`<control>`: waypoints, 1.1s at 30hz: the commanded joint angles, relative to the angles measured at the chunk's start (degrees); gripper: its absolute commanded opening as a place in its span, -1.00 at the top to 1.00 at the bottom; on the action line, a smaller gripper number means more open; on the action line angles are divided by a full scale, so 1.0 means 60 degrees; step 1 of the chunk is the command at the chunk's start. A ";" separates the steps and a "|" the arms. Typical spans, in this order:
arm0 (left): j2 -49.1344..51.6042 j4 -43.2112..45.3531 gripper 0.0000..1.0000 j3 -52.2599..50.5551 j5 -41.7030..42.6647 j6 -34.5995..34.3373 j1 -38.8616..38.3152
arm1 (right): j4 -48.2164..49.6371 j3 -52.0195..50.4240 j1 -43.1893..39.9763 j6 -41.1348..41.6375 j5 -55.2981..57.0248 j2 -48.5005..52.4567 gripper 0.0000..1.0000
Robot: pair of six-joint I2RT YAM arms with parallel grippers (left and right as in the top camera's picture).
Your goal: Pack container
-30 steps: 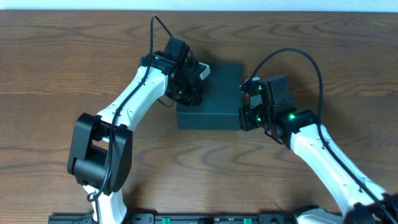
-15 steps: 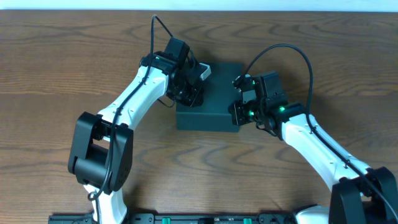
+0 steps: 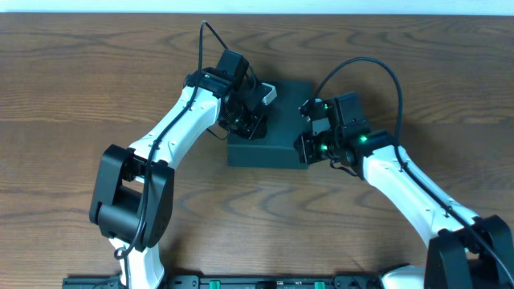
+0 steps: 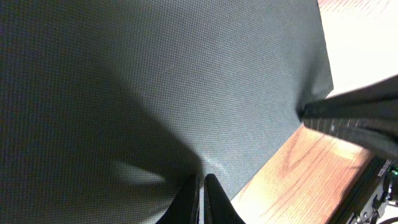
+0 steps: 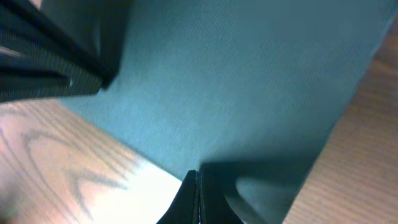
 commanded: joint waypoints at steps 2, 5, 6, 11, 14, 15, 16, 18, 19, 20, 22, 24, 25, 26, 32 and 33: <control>0.0310 -0.0022 0.88 -0.0098 -0.0036 -0.0040 -0.0073 | -0.0725 -0.0503 0.0703 -0.0025 0.0729 0.0517 0.97; 0.0310 -0.0033 0.88 -0.0098 -0.0033 -0.0040 -0.0066 | -0.0991 -0.0503 0.0889 0.0044 0.0903 0.0517 0.97; 0.0310 -0.0033 0.88 -0.0098 -0.0033 -0.0040 -0.0066 | -0.0994 -0.0503 0.0903 0.0164 0.0907 0.0517 0.97; 0.0310 -0.0036 0.88 -0.0098 -0.0029 -0.0044 -0.0066 | -0.0499 -0.0503 0.1056 0.0750 0.0903 0.0517 0.97; 0.0310 -0.0033 0.89 -0.0098 -0.0029 -0.0044 -0.0066 | 0.0004 -0.0503 0.1304 0.1067 0.0933 0.0517 0.97; 0.0310 -0.0029 0.88 -0.0098 -0.0029 -0.0044 -0.0066 | 0.0197 -0.0503 0.1450 0.1239 0.1024 0.0517 0.97; 0.0310 -0.0029 0.88 -0.0098 -0.0029 -0.0044 -0.0066 | 0.0368 -0.0503 0.1585 0.1402 0.1220 0.0521 0.97; 0.0310 -0.0029 0.88 -0.0098 -0.0029 -0.0051 -0.0066 | 0.0787 -0.0506 0.1927 0.1814 0.1967 0.0521 0.97; 0.0310 -0.0029 0.88 -0.0098 -0.0029 -0.0084 -0.0066 | 0.0922 -0.0506 0.2036 0.1909 0.2233 0.0521 0.97; 0.0310 -0.0025 0.88 -0.0098 -0.0025 -0.0124 -0.0066 | 0.1093 -0.0506 0.2193 0.1934 0.2528 0.0521 0.97; 0.0310 -0.0004 0.88 -0.0098 -0.0025 -0.0270 -0.0066 | 0.1319 -0.0506 0.2419 0.1993 0.2998 0.0528 0.97; 0.0310 -0.0007 0.88 -0.0098 -0.0029 -0.0335 -0.0066 | 0.1413 -0.0510 0.2568 0.2346 0.3621 0.0565 0.97; 0.0310 -0.0022 0.88 -0.0098 -0.0025 -0.0415 -0.0066 | 0.1435 -0.0517 0.2612 0.2535 0.3880 0.0594 0.97; 0.0310 -0.0029 0.88 -0.0098 -0.0025 -0.0484 -0.0066 | 0.1432 -0.0521 0.2637 0.2692 0.4080 0.0616 0.97; 0.0306 -0.0044 0.88 -0.0098 -0.0029 -0.0594 -0.0066 | 0.1960 -0.0718 0.2634 0.3100 0.4240 0.1137 0.97; 0.0306 -0.0044 0.88 -0.0098 -0.0029 -0.0656 -0.0066 | 0.2058 -0.0718 0.2634 0.3220 0.4233 0.1246 0.96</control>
